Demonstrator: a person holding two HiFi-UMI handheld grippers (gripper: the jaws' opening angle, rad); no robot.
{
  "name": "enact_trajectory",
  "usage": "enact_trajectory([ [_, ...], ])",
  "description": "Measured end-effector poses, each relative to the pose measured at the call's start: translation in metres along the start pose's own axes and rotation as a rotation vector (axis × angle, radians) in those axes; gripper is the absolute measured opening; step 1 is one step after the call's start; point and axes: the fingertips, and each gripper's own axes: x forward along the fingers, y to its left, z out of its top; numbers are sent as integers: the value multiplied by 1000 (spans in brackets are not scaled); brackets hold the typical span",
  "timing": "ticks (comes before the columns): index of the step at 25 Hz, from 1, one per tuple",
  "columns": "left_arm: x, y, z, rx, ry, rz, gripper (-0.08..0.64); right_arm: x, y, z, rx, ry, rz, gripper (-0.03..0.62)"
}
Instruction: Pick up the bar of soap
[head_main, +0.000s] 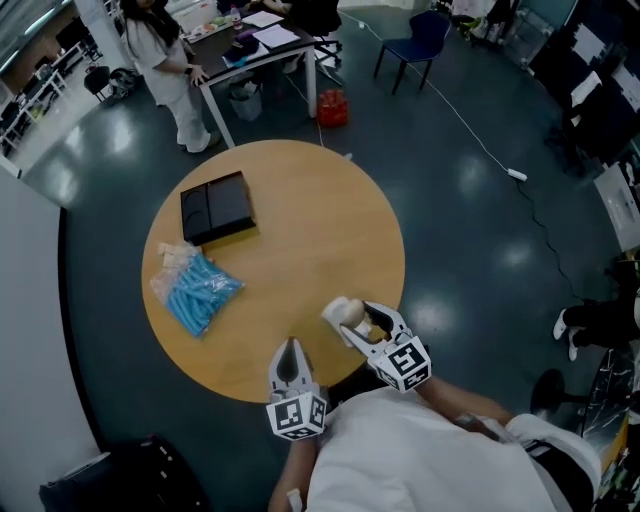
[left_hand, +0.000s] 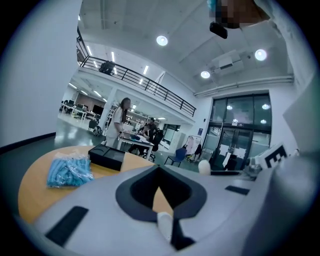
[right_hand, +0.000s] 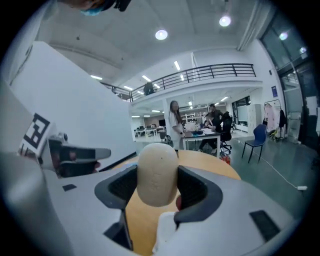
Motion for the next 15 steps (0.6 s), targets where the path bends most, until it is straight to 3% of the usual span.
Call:
enact_trajectory([
  [6,4,-10,11,7,-26,-13,6,-20,-2,34,1,-100,-11,259],
  [15,7,-18,13,20,-30,-24,6,-28,0,47,-18,-145,12,259],
])
